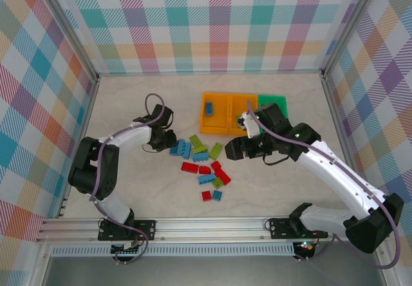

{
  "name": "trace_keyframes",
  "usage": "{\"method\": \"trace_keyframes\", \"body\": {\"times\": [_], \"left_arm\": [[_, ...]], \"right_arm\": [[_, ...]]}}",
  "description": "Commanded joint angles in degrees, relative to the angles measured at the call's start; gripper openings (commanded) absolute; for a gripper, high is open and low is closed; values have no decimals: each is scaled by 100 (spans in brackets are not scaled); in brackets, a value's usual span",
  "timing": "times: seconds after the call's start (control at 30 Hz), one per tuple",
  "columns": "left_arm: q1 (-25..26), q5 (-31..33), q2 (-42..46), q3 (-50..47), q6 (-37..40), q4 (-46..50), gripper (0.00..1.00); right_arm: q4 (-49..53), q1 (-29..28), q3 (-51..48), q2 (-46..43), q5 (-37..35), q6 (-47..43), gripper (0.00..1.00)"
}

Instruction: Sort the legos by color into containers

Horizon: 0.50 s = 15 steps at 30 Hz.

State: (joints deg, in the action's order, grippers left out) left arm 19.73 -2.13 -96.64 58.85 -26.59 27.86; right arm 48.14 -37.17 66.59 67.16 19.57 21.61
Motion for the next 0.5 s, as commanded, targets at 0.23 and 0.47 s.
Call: {"method": "trace_keyframes", "body": {"times": [0.23,0.47], "left_arm": [[-74,216,-247,-130,178,117,14],[-74,335,-196,-134,233,219,1]], "right_arm": [[-106,-34,292,237,72,-34,69],[-138,-92,302,282,162,19,69]]}}
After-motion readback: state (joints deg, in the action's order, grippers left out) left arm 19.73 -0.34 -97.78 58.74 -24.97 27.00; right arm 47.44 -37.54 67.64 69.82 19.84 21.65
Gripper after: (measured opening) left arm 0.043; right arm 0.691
